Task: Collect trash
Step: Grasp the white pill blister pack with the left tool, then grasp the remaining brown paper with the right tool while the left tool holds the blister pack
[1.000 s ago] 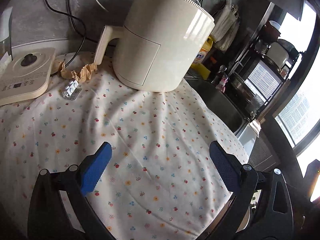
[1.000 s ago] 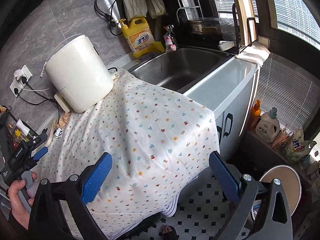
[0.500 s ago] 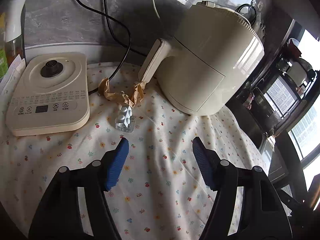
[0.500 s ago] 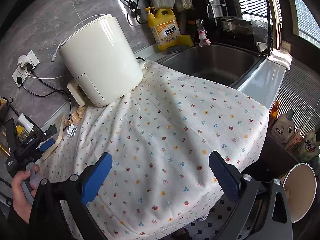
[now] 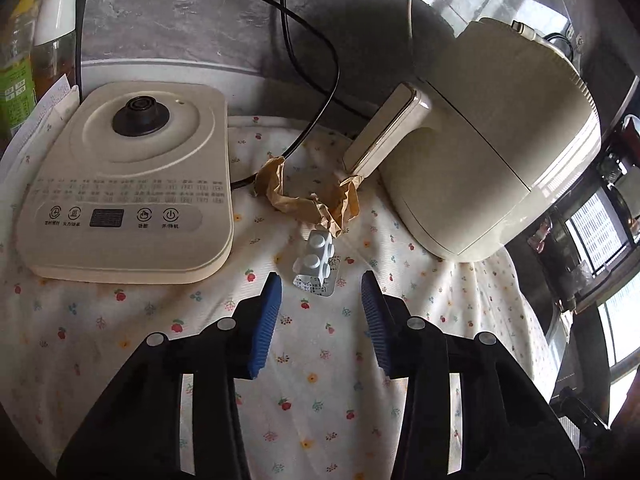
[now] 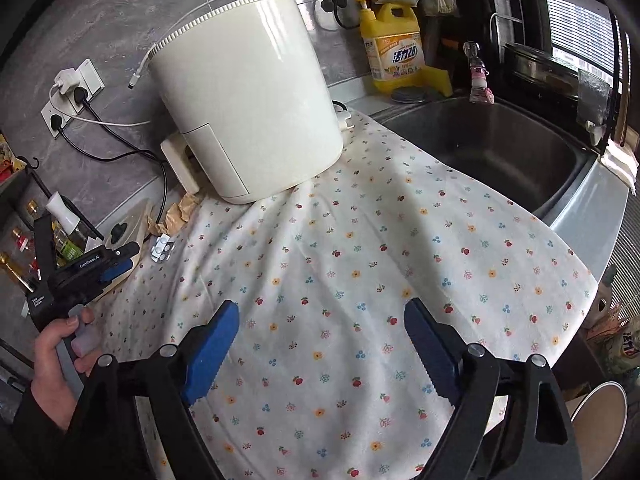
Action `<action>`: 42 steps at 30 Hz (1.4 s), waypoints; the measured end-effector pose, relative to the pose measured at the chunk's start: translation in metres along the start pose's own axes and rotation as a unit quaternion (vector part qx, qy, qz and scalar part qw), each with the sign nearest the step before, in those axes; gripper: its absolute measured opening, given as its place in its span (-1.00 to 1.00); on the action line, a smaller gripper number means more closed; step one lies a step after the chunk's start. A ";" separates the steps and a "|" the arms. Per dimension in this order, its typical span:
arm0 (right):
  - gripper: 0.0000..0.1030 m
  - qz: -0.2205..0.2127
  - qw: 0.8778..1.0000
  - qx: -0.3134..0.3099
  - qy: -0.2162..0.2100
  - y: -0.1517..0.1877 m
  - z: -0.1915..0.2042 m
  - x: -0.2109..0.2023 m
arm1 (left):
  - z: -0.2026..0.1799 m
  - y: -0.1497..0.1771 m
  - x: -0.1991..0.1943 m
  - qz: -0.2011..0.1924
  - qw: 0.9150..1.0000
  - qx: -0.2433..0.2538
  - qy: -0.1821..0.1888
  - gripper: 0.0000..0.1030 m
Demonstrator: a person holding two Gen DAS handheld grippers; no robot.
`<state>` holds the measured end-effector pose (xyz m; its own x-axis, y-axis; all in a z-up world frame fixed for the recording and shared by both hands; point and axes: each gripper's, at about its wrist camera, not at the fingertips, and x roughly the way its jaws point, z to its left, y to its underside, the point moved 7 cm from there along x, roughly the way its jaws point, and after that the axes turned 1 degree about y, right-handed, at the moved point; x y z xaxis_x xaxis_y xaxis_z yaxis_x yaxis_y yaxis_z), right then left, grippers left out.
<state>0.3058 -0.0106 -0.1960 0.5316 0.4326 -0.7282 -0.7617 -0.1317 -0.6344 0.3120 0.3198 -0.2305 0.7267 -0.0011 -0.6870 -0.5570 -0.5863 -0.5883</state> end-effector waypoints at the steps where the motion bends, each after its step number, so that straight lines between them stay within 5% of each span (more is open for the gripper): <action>1: 0.58 0.005 1.000 -0.004 -0.006 -0.005 0.005 0.005 | 0.001 -0.001 0.001 0.001 1.000 -0.006 -0.001 -0.23; 14: 0.58 0.026 0.996 -0.076 -0.047 -0.043 0.046 0.050 | 0.001 -0.006 0.049 0.017 0.999 0.001 -0.038 -0.26; 18: 0.58 0.037 0.993 -0.091 -0.061 -0.048 0.057 0.063 | 0.000 -0.005 0.050 0.013 0.999 0.000 -0.042 -0.54; 26: 0.54 0.052 0.984 -0.131 -0.109 -0.049 0.108 0.093 | 0.008 -0.002 0.000 -0.017 0.998 -0.016 -0.054 -0.54; 42: 0.50 0.067 0.958 -0.230 -0.160 -0.064 0.217 0.166 | 0.081 -0.003 -0.102 -0.085 0.982 -0.072 -0.152 -0.54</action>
<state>0.3628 0.2636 -0.2198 0.2440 0.6258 -0.7408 -0.5324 -0.5520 -0.6417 0.2075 0.3873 -0.1933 0.6380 0.3360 -0.6929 -0.3590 -0.6662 -0.6536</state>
